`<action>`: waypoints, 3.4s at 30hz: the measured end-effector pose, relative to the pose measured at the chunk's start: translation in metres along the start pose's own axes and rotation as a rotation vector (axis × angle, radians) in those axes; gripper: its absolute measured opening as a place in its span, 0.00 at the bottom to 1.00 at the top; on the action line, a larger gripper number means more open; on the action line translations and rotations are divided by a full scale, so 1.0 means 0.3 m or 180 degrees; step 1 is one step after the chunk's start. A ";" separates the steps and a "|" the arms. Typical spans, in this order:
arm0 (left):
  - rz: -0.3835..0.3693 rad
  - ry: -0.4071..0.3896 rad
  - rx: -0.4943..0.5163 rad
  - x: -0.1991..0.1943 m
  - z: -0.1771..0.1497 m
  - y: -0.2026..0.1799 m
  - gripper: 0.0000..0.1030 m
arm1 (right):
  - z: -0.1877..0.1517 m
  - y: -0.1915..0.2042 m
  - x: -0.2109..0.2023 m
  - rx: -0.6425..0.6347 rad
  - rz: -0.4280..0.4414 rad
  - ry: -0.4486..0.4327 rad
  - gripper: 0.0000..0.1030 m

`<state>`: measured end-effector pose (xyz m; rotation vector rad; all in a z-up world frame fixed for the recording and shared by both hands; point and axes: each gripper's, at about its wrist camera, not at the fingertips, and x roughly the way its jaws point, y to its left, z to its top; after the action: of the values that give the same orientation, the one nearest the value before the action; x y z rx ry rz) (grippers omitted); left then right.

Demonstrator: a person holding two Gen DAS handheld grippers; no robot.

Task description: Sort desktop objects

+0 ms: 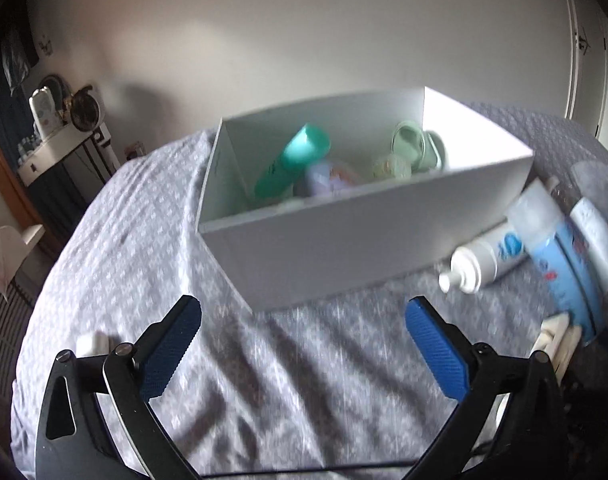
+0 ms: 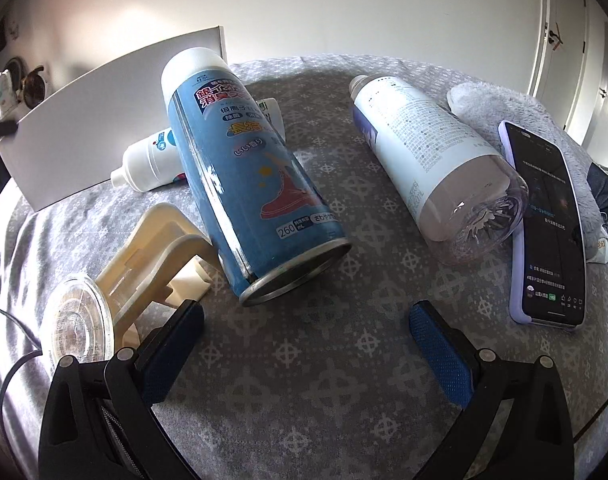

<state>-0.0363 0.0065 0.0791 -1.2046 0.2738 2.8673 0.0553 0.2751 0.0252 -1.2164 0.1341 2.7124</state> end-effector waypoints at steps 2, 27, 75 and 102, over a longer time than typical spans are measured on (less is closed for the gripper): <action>0.0023 0.0220 -0.0010 0.051 -0.091 -0.002 1.00 | 0.000 0.001 0.001 0.0000 0.0000 0.0000 1.00; -0.0087 0.0339 -0.0437 0.131 -0.249 0.037 1.00 | 0.059 0.131 -0.108 0.0724 0.0843 0.0604 1.00; -0.0082 0.0330 -0.0418 0.110 -0.246 0.028 1.00 | 0.584 0.387 -0.278 -0.0079 0.0406 -0.0942 0.23; -0.0070 0.0327 -0.0419 0.101 -0.251 0.015 1.00 | 0.642 0.599 0.131 -0.0559 0.0494 -0.0119 0.40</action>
<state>-0.0048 -0.0122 0.0066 -1.3697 0.0736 2.8486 -0.1453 0.1317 0.1263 -1.2478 -0.0158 2.9328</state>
